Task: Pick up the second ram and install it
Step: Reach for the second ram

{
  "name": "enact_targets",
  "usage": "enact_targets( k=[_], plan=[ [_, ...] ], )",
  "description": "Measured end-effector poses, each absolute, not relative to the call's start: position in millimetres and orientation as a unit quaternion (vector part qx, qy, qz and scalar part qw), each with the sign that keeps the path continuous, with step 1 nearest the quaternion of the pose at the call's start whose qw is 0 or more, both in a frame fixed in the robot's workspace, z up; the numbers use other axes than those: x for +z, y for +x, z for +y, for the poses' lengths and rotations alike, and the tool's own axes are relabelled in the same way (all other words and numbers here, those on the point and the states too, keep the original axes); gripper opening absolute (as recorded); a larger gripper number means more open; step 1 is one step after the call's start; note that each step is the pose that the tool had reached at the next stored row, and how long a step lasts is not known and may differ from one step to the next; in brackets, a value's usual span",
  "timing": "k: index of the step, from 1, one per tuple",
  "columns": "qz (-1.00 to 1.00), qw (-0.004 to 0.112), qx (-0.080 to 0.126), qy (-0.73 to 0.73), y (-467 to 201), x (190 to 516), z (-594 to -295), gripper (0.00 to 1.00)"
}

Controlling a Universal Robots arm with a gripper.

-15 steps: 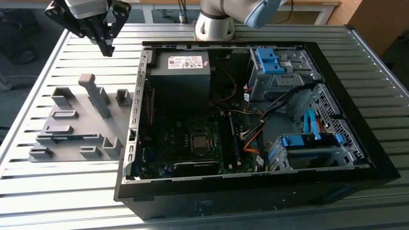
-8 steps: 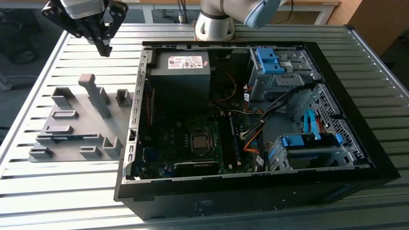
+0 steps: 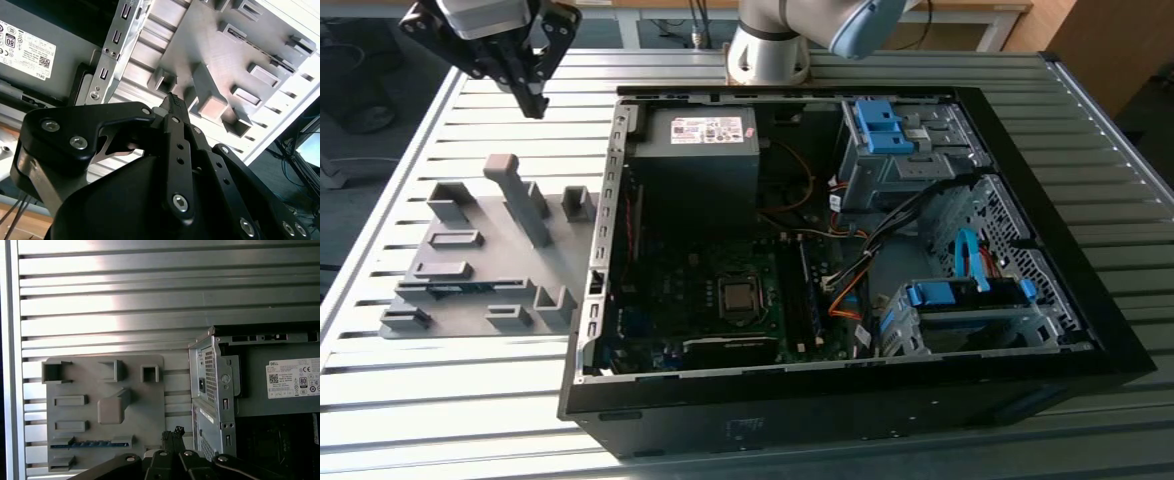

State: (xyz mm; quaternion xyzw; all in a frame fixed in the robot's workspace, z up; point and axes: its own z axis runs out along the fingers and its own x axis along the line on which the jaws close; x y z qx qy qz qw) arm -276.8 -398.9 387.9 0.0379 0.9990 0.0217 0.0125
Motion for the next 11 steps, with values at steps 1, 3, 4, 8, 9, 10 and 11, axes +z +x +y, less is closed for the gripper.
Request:
enact_targets(
  k=[1,3,4,8,9,10,11],
  plan=[
    [0.999,0.012,0.022,0.038,-277.4,387.9,-398.9,0.11],
    [0.999,0.012,0.022,0.038,-278.6,387.8,-398.9,0.11],
    [0.999,0.012,0.022,0.038,-279.2,387.8,-398.9,0.11],
    [0.999,0.012,0.022,0.038,-281.5,387.6,-398.9,0.11],
    [0.999,0.012,0.022,0.038,-282.2,387.6,-398.9,0.11],
    [0.999,0.012,0.022,0.038,-282.8,387.6,-398.9,0.11],
    [0.999,0.012,0.022,0.038,-283.3,387.5,-398.9,0.11]
  ],
)
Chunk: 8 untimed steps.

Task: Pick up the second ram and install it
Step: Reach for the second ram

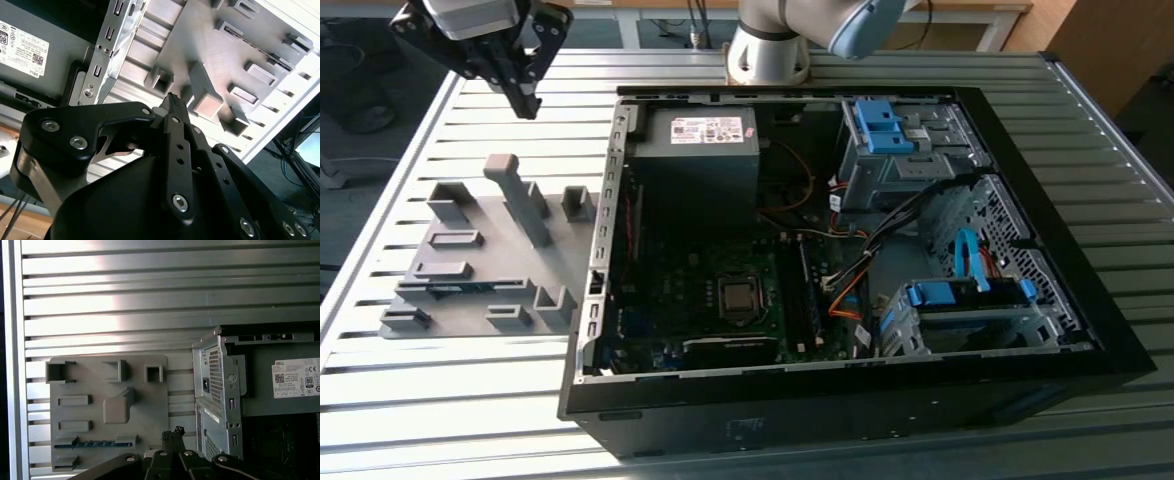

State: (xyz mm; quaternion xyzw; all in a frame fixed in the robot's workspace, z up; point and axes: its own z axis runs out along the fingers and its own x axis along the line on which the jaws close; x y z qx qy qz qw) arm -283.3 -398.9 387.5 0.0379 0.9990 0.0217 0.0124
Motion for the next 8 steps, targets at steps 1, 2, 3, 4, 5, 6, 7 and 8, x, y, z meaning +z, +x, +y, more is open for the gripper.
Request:
enact_targets(
  k=[1,2,3,4,5,6,7,8],
  plan=[
    [0.999,0.012,0.022,0.038,-283.9,387.5,-398.9,0.11],
    [0.999,0.012,0.022,0.038,-284.5,387.5,-398.9,0.11],
    [0.999,0.012,0.022,0.038,-285.1,387.4,-398.9,0.11],
    [0.999,0.012,0.022,0.038,-285.7,387.4,-399.0,0.11],
    [0.999,0.012,0.022,0.038,-286.3,387.4,-398.9,0.11],
    [0.999,0.012,0.022,0.038,-286.9,387.4,-398.9,0.11],
    [0.999,0.012,0.022,0.038,-287.5,387.3,-398.9,0.11],
    [0.999,0.012,0.022,0.038,-288.1,387.3,-398.9,0.11]
  ],
)
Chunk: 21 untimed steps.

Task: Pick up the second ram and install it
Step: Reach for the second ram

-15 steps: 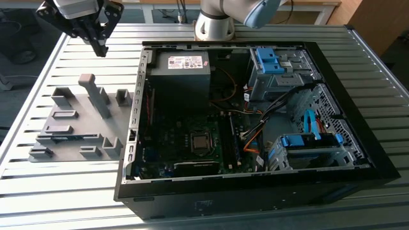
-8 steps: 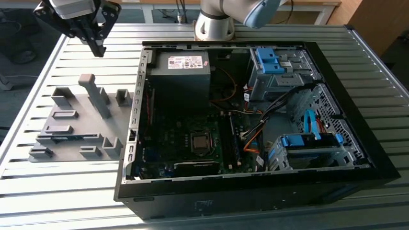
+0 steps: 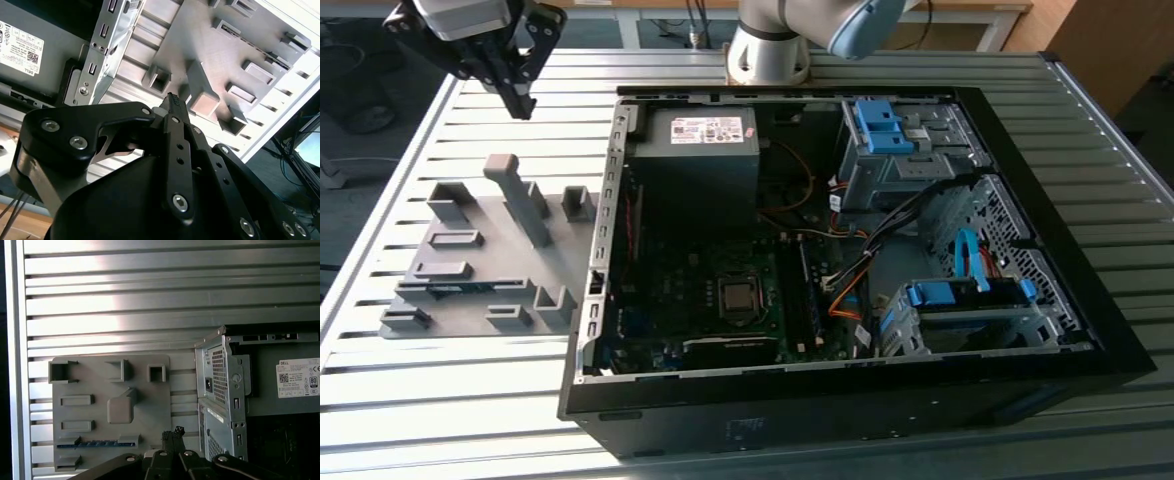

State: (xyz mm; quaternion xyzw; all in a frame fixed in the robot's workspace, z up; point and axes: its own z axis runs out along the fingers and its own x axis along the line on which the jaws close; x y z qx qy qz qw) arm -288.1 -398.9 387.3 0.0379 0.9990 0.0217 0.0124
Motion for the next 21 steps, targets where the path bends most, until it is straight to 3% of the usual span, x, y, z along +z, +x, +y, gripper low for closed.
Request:
enact_targets(
  k=[21],
  plan=[
    [0.999,0.012,0.022,0.038,-298.5,386.7,-399.0,0.11]
  ],
)
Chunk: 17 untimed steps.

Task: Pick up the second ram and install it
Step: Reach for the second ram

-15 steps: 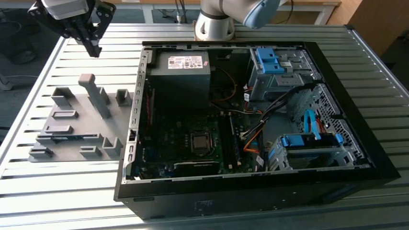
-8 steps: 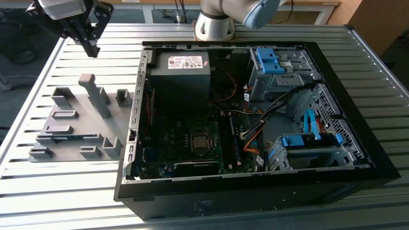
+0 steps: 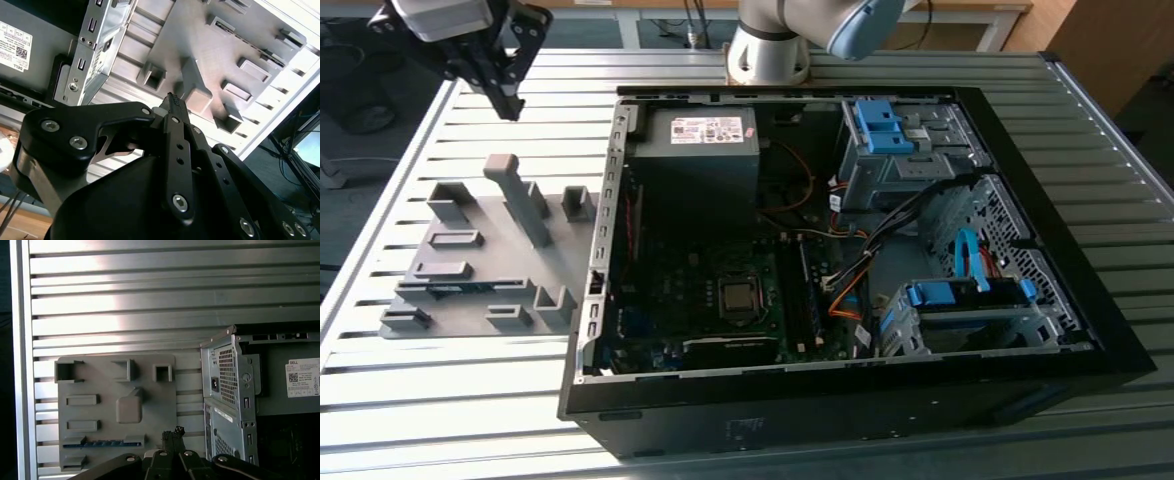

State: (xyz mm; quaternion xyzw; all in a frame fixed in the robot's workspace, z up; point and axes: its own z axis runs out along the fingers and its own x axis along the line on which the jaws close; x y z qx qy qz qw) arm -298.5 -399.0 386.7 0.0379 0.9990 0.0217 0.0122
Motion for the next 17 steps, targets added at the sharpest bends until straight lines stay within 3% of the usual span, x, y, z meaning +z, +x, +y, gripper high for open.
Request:
enact_targets(
  k=[17],
  plan=[
    [0.999,0.012,0.022,0.038,-307.4,386.1,-398.9,0.11]
  ],
)
